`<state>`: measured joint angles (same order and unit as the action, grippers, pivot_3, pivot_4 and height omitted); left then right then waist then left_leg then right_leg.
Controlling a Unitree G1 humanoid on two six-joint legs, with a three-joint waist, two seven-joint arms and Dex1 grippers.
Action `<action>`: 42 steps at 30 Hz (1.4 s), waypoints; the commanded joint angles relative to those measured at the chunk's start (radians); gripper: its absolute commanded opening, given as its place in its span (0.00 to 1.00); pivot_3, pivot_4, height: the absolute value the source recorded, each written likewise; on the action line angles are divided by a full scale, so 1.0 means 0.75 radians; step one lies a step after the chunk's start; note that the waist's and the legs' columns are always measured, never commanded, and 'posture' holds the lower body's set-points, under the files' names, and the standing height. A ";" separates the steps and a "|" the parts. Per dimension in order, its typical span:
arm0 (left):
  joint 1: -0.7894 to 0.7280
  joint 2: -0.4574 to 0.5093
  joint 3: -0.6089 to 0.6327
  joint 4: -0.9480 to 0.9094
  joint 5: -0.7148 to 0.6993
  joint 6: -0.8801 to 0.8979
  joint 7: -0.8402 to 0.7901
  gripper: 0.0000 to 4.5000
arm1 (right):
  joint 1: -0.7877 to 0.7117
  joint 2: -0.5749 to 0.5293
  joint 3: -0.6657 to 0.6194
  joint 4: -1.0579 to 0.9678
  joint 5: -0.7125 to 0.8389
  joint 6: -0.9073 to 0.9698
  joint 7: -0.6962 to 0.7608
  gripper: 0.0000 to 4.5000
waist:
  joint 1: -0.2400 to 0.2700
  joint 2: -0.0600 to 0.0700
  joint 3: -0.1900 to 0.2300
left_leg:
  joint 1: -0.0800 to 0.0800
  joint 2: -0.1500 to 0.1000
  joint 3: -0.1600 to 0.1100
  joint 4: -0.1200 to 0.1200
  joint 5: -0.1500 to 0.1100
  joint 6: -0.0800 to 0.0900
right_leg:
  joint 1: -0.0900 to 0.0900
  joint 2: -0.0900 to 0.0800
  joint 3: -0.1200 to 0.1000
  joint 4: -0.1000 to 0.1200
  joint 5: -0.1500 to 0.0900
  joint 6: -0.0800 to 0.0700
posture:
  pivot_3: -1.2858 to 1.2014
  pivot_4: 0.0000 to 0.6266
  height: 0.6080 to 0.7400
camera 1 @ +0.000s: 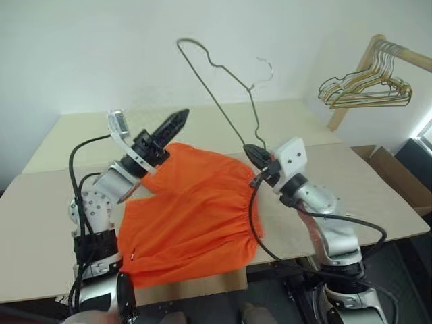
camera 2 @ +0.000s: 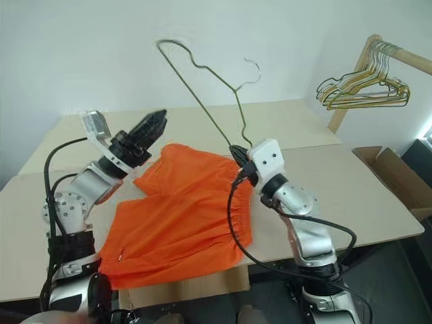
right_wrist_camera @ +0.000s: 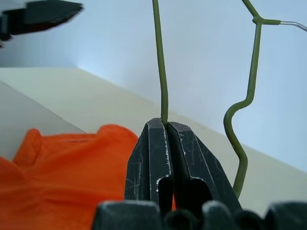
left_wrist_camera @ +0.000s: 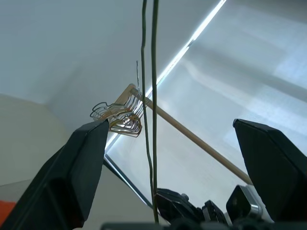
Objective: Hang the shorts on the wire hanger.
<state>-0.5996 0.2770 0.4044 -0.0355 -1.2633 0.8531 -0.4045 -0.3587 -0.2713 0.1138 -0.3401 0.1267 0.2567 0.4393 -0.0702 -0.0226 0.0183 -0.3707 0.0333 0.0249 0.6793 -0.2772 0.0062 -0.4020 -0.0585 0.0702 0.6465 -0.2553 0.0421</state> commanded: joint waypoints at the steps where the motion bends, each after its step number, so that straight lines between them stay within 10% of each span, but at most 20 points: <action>1: -0.046 -0.025 0.005 -0.013 -0.038 -0.039 -0.010 1.00 | -0.009 0.012 0.070 -0.074 -0.061 -0.103 -0.002 0.00 | 0.000 0.000 0.000 | 0.000 0.000 0.000 0.000 0.000 0.000 | 0.000 0.000 0.000 0.000 0.000 0.000 | 0.50 0.00 1.00; 10: -0.039 -0.063 -0.005 -0.029 -0.032 -0.088 -0.003 1.00 | 0.048 0.010 0.128 -0.022 -0.137 -0.258 0.000 0.00 | 0.001 0.000 0.000 | 0.000 0.000 0.003 0.000 0.000 -0.001 | 0.000 0.000 0.000 -0.001 0.000 0.000 | 0.50 0.00 1.00; 25: -0.024 -0.087 -0.045 -0.034 0.056 -0.169 0.031 0.04 | 0.044 0.011 0.137 0.060 -0.229 -0.339 -0.025 0.00 | 0.001 0.000 0.000 | 0.000 -0.001 0.003 0.000 0.001 -0.001 | 0.001 0.000 0.000 -0.001 0.000 0.000 | 0.50 0.00 1.00; 30: -0.016 -0.093 -0.088 -0.051 0.186 -0.265 0.002 0.02 | 0.031 -0.010 0.153 0.078 -0.316 -0.363 -0.039 0.00 | 0.002 -0.001 0.000 | 0.000 -0.001 0.004 0.000 0.001 -0.001 | 0.001 0.000 -0.001 -0.001 0.000 0.000 | 0.51 0.00 1.00; 38: 0.002 -0.061 -0.137 -0.054 0.356 -0.418 -0.145 0.00 | 0.037 -0.040 0.114 0.140 -0.336 -0.485 -0.045 0.56 | 0.000 -0.001 0.000 | 0.000 -0.001 0.007 0.000 0.001 -0.001 | 0.001 0.000 -0.001 -0.002 0.000 -0.001 | 0.50 0.00 1.00; 42: -0.019 0.008 -0.123 -0.038 0.359 -0.427 -0.269 0.00 | 0.040 -0.104 -0.043 0.083 0.141 -0.129 0.208 0.70 | 0.001 -0.001 0.001 | 0.000 -0.001 0.007 0.000 0.001 -0.001 | 0.002 0.000 -0.001 -0.003 0.000 -0.001 | 0.50 0.00 1.00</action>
<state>-0.5826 0.2571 0.2969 -0.0407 -0.9765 0.5464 -0.5440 -0.3075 -0.3130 0.1664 -0.2315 0.0447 0.0099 0.5050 -0.0695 -0.0233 0.0187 -0.3708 0.0328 0.0300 0.6792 -0.2766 0.0053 -0.4003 -0.0584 0.0695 0.6440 -0.2551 0.0416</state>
